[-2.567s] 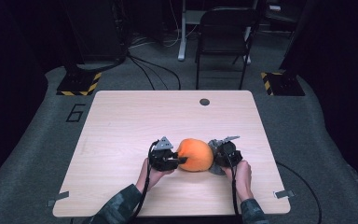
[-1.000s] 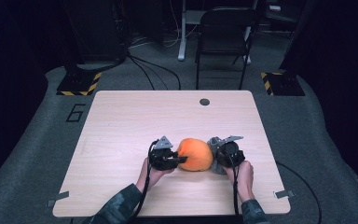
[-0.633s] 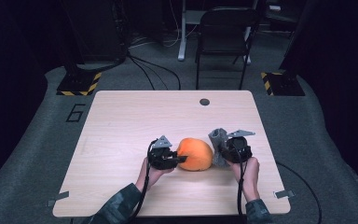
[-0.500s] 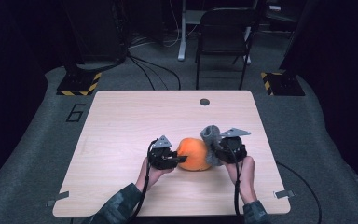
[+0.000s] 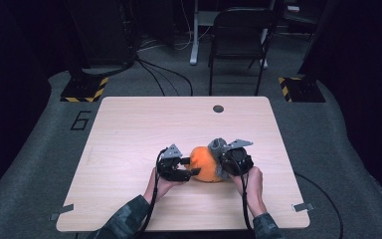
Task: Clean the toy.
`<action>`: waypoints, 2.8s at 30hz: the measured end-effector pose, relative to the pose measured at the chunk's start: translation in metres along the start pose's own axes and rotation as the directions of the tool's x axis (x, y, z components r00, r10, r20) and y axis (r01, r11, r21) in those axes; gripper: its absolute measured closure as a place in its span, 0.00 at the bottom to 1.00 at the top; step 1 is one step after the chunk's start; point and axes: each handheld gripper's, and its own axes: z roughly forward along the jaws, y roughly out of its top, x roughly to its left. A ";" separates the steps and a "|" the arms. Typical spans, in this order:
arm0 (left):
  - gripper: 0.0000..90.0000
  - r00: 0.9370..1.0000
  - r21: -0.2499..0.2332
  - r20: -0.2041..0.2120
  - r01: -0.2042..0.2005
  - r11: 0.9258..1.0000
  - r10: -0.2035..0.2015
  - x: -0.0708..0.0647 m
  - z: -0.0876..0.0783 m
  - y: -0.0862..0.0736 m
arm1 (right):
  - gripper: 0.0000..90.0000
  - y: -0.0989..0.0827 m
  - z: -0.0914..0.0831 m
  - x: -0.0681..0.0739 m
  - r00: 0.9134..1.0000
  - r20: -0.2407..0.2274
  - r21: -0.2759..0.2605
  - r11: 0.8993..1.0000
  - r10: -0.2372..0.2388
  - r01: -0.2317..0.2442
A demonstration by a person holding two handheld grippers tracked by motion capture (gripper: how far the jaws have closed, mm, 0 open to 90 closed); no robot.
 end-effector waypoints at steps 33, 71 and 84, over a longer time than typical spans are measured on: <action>0.60 0.972 -0.010 -0.069 -0.224 0.974 0.223 -0.003 0.018 -0.023 | 0.78 -0.001 0.005 -0.004 1.000 -0.007 -0.005 1.000 0.024 -0.024; 0.87 0.969 -0.147 -0.074 -0.246 0.958 0.237 -0.005 0.010 -0.022 | 0.77 -0.035 -0.012 -0.079 0.972 0.108 -0.011 0.978 0.209 -0.209; 0.87 1.000 -0.212 0.010 -0.013 0.977 0.016 -0.012 -0.016 0.006 | 0.77 -0.036 -0.021 -0.088 0.965 0.115 -0.032 0.972 0.237 -0.234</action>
